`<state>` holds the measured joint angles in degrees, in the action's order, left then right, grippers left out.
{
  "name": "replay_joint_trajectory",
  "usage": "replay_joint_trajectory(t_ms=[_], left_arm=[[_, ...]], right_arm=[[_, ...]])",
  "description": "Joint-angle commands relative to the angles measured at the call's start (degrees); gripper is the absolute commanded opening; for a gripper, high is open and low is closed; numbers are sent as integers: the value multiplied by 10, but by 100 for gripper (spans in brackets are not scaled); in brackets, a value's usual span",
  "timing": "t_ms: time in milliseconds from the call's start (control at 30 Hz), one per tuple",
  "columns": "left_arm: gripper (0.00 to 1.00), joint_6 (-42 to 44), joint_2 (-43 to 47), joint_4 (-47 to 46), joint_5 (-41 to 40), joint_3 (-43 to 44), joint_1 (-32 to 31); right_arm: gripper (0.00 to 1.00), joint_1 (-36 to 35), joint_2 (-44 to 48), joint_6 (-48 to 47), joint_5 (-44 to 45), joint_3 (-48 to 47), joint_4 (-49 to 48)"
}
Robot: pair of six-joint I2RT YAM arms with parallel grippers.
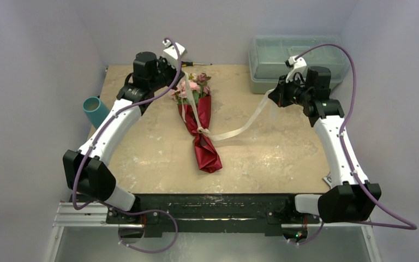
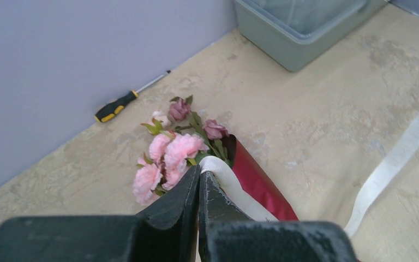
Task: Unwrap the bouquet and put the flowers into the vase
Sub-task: Untie the ribbon from the wrapping paper.
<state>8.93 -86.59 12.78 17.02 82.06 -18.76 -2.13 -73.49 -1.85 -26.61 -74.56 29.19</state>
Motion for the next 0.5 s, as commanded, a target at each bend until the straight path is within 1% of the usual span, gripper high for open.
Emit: replay_joint_trajectory(t_ms=[0, 233, 467], left_arm=[[0, -28, 24, -61, -66, 51, 8], [0, -31, 14, -78, -129, 85, 9], [0, -20, 6, -73, -155, 86, 9]], right_arm=[[0, 3, 12, -14, 2, -9, -7], [0, 4, 16, -26, 15, -2, 1], [0, 5, 19, -38, 44, -2, 6]])
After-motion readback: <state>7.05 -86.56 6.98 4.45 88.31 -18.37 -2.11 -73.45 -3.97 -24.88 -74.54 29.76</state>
